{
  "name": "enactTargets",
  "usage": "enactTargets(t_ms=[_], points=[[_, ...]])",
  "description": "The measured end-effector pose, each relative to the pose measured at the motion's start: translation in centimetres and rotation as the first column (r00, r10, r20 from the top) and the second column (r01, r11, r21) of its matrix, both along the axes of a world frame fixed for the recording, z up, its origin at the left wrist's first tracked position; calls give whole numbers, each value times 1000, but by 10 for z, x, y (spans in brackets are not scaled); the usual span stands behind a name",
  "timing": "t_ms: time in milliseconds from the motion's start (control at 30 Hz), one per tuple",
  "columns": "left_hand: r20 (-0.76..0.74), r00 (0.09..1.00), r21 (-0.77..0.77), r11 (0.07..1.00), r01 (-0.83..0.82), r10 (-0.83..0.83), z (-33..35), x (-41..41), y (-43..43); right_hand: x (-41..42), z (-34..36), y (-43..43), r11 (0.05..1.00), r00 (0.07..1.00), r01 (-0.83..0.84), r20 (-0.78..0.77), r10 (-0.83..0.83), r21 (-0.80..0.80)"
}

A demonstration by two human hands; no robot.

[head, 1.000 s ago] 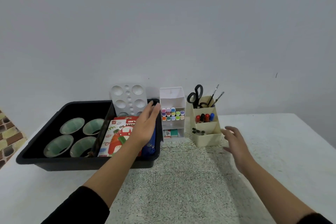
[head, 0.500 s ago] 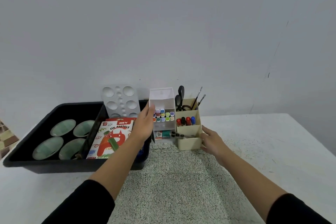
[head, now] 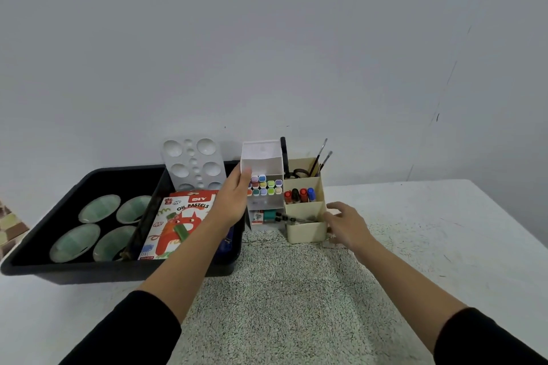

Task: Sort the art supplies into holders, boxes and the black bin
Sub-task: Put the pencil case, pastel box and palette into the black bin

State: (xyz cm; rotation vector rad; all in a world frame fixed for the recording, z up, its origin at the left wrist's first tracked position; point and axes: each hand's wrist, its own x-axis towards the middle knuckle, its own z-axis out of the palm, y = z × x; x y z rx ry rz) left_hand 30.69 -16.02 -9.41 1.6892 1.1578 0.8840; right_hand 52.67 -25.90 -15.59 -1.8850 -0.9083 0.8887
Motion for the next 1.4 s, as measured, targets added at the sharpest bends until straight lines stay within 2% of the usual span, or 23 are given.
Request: enactTargets(t_ms=[67,167,233,300,367,433,500,567,633,700,833,1000,1133,1267,1400], points=[[7,1000,-15,1000,-7,7,-3,-3,4,2,13,-3,997,994,14,107,-22,74],[18,1000,-25,1000,-18,18,-7,-7,9,-1,39,-5,956,967,10,241,-84,293],[47,998,-13,999,-37,37,-5,-8,9,-5,56,-4,910,950,-79,308,-56,408],[67,996,7,999,-51,51,-3,-8,8,-7,69,4,875,924,-209,380,30,437],[72,996,22,998,-62,60,-2,-7,9,-6,80,18,836,839,-362,534,100,412],[67,996,29,997,-66,64,-1,-5,11,-4,90,38,794,693,-494,712,114,354],[79,994,29,997,-74,71,-2,-3,13,-3,99,61,778,546,-583,823,159,236],[98,993,29,997,-72,69,-3,-1,13,-1,109,81,748,433,-658,853,290,80],[92,994,32,997,-65,62,-4,-2,13,5,119,96,695,387,-718,804,451,-45],[82,995,39,998,-57,53,-6,-3,16,12,127,106,662,361,-744,781,510,-88],[69,997,67,997,-31,26,-7,-4,18,20,131,114,690,423,-724,780,461,-15],[64,998,79,996,-30,24,-8,-4,19,28,120,120,783,524,-613,796,302,107],[74,997,77,997,-24,18,-9,-4,20,31,122,126,823,564,-558,776,281,108],[91,996,72,997,-11,4,-8,-4,18,42,124,129,857,659,-491,710,248,156],[99,995,68,997,-22,15,-8,-3,17,50,120,131,885,656,-462,695,295,61]])
